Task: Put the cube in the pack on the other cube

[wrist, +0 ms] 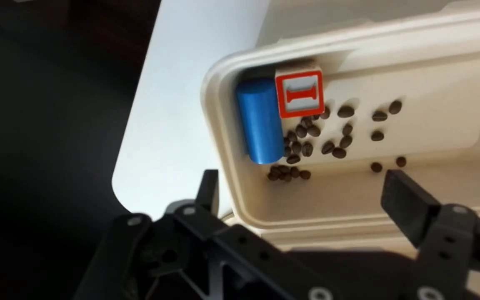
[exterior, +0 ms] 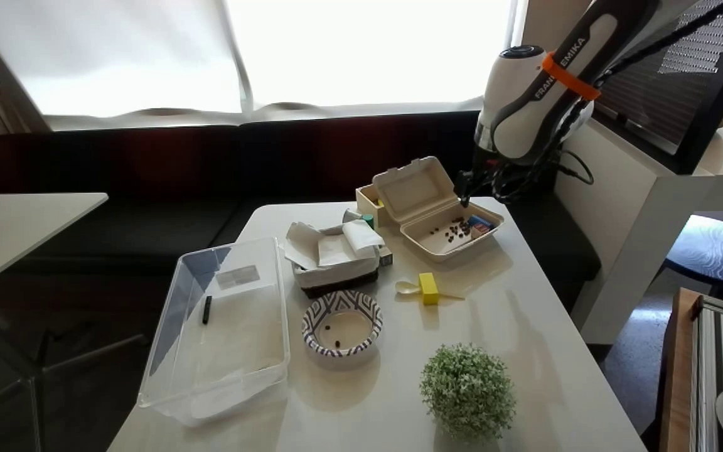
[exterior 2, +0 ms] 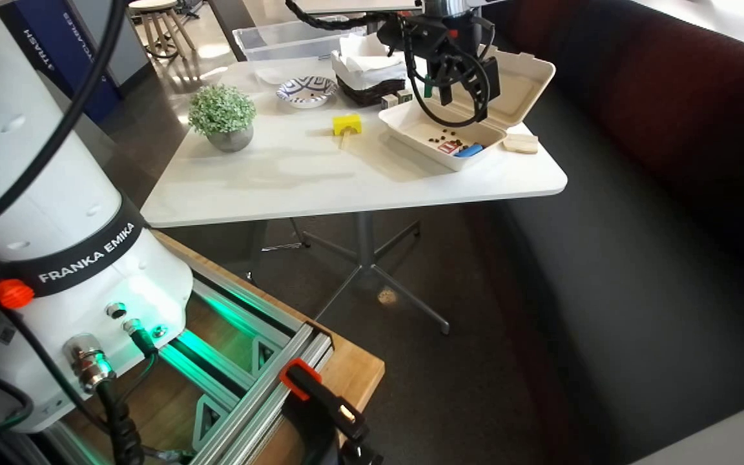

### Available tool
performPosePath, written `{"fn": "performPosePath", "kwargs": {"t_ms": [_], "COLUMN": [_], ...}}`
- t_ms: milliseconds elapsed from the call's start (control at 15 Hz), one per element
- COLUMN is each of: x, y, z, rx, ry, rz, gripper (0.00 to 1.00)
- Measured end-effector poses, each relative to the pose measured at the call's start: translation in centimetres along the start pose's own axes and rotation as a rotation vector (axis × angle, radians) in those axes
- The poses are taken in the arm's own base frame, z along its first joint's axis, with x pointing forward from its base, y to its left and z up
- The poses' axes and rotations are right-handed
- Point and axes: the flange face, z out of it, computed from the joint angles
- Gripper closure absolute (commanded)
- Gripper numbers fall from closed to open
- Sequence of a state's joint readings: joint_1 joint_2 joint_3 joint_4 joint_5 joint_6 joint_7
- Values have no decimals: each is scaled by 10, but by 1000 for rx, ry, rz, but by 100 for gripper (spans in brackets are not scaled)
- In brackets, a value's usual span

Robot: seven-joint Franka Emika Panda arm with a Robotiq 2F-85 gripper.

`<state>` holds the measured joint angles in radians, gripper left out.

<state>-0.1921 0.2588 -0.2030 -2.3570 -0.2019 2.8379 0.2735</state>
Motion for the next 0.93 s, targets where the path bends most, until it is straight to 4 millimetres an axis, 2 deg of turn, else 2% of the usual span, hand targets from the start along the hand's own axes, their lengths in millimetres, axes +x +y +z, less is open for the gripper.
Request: {"fn": "performPosePath", "kwargs": {"t_ms": [400,933], "x": [1,-18], "y": [4,2], "z": [-1,33], "rx": [-3,-12], "ry": [3,-73], "rz": [-7,-77], "gripper": [0,0]}}
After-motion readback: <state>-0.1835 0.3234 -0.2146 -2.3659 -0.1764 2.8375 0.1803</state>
